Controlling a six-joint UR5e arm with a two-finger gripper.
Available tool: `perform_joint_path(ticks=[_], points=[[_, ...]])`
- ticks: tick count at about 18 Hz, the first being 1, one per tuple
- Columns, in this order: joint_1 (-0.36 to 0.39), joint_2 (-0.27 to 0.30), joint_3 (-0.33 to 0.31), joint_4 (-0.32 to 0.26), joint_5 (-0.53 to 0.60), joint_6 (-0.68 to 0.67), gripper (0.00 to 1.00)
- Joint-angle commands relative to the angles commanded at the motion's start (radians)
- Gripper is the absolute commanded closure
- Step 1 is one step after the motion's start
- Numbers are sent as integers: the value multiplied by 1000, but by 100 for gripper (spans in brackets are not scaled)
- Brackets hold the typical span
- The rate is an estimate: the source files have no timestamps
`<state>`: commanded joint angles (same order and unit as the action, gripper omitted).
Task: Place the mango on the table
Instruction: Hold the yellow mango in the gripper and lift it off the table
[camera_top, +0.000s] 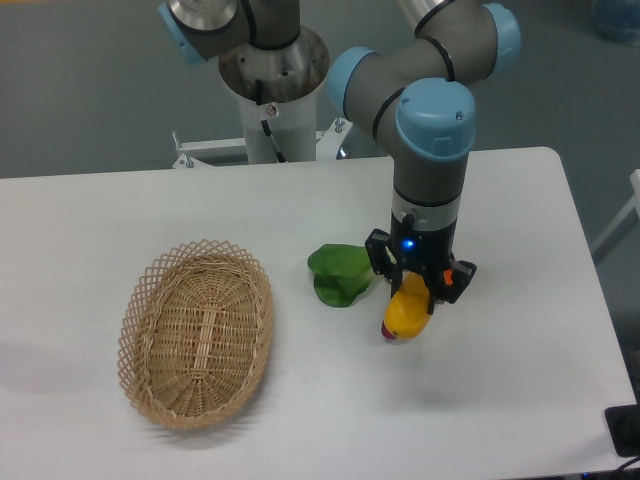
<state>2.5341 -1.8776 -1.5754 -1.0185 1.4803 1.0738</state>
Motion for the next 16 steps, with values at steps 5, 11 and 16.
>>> perform_joint_path(ticks=[5,11,16], points=[[0,0,2,2,0,0,59],[-2,-3,12,3,-2,-6,59],[-11,-38,26,6,-3,-61,59]])
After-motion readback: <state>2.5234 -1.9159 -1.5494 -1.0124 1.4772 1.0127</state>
